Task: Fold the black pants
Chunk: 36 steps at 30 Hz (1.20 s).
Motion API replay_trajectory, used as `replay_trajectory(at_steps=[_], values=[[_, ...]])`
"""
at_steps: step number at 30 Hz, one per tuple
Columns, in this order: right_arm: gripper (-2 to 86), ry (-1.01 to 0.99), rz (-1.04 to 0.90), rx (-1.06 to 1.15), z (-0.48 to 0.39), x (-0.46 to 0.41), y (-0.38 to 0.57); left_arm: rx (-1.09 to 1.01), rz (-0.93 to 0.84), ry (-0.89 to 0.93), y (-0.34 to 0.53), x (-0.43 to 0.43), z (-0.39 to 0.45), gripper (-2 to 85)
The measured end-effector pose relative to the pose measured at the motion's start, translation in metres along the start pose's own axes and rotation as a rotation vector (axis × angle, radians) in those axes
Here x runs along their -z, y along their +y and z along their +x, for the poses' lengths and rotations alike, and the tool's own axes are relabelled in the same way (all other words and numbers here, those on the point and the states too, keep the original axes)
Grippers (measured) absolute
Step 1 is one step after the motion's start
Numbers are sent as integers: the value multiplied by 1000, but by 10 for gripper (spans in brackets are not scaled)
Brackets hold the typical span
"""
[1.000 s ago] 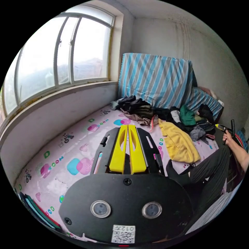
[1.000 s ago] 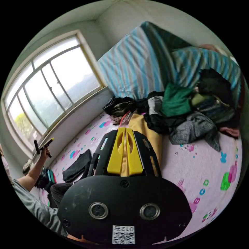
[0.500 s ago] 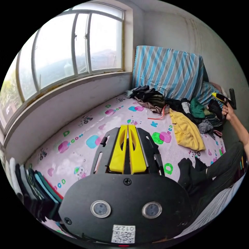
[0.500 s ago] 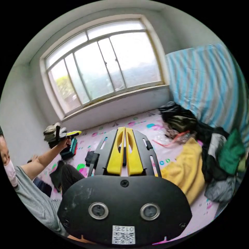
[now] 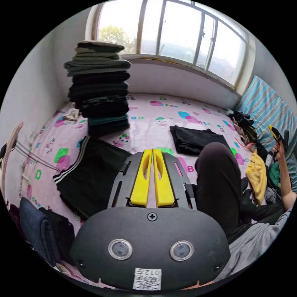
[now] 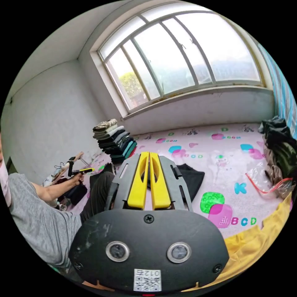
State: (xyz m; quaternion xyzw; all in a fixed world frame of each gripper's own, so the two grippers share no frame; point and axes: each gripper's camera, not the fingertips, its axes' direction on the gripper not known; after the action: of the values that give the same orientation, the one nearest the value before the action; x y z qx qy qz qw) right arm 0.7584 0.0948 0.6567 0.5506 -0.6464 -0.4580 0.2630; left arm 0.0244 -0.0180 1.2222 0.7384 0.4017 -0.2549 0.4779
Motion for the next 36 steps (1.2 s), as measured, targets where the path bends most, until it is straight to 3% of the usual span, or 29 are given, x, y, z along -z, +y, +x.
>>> replay_trajectory(at_steps=[3, 7, 11, 16, 21, 32, 36], values=[[-8, -23, -127, -60, 24, -38, 20, -15, 97, -32, -10, 22, -18, 9], [-8, 84, -291, -238, 44, -43, 53, -158, 158, 75, -106, -10, 13, 9], [-8, 404, -136, -275, 16, 36, 37, -309, 255, 337, -164, -25, 94, 8], [-9, 583, 118, -215, -84, 114, 9, -464, 246, 749, -191, -18, 208, 6], [-9, 617, 134, -206, -138, 115, 27, -578, 158, 845, -183, -4, 244, 6], [-9, 566, 57, -226, -149, 66, 69, -468, 112, 821, -195, -20, 121, 7], [-9, 551, -28, -126, -156, 33, 59, -424, 3, 741, -195, -70, 68, 9]])
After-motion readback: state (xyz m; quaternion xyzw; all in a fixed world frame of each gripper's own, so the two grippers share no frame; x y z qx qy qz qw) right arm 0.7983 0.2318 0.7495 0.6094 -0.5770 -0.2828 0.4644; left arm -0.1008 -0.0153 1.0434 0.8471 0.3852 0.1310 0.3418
